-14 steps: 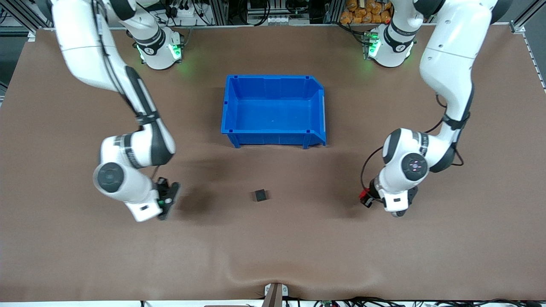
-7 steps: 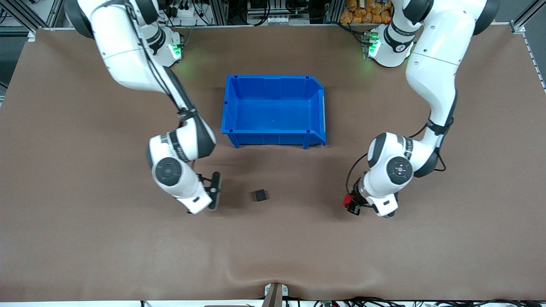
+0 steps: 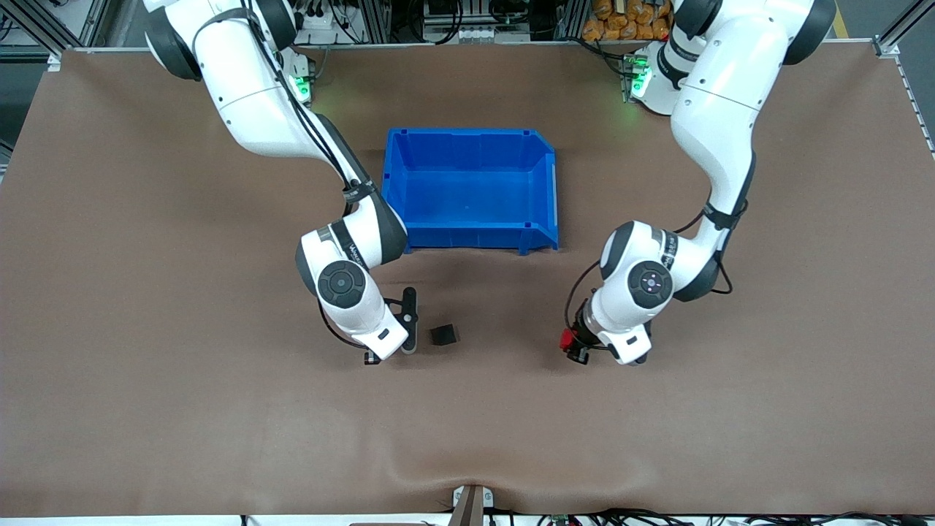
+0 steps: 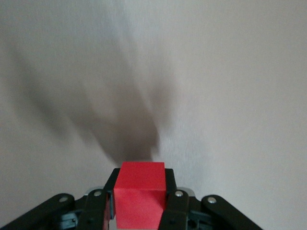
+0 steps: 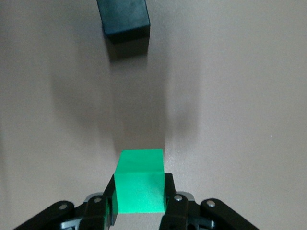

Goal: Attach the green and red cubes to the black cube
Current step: 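Press the green and red cubes against the black cube from both sides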

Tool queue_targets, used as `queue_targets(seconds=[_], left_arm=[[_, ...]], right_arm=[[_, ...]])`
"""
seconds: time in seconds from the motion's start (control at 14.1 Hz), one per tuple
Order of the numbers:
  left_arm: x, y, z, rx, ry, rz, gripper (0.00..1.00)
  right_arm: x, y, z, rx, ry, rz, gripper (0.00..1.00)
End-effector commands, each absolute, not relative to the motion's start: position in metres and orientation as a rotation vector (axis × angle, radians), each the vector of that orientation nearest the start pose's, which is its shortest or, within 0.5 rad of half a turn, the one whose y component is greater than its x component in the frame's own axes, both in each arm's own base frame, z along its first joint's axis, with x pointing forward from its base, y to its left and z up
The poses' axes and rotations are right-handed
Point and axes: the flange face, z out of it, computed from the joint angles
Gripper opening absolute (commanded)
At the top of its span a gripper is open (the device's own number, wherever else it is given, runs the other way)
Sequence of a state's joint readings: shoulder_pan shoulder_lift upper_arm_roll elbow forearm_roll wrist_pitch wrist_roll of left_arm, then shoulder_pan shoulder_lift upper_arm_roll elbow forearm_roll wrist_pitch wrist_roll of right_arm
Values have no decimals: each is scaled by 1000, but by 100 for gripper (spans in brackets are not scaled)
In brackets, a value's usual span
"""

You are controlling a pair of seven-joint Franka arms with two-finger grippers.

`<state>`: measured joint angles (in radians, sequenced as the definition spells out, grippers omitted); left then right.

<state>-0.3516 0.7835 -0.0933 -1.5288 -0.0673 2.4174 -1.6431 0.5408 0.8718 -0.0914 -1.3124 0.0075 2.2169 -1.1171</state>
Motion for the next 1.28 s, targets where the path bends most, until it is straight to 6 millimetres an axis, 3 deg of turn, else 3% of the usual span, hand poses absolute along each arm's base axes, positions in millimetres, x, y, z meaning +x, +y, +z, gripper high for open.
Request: queue_targets(seconds=[0.0, 0.28, 0.43, 0.64, 0.85, 1.21], left_arm=[[658, -300, 209, -2619, -2002, 73, 0], [654, -310, 205, -2533, -2102, 92, 0], [647, -329, 206, -2510, -2137, 98, 0], [648, -330, 212, -2493, -2177, 117, 0], [641, -344, 214, -2495, -2188, 154, 0], [644, -347, 228, -2494, -2225, 154, 0]], right_arm=[[662, 364, 218, 2146, 2162, 26, 8], [659, 376, 210, 2237, 2071, 35, 8], [662, 385, 211, 2256, 2043, 65, 8], [666, 394, 201, 2268, 2024, 92, 8], [659, 411, 195, 2291, 1997, 99, 8], [649, 424, 192, 2273, 2019, 85, 8]])
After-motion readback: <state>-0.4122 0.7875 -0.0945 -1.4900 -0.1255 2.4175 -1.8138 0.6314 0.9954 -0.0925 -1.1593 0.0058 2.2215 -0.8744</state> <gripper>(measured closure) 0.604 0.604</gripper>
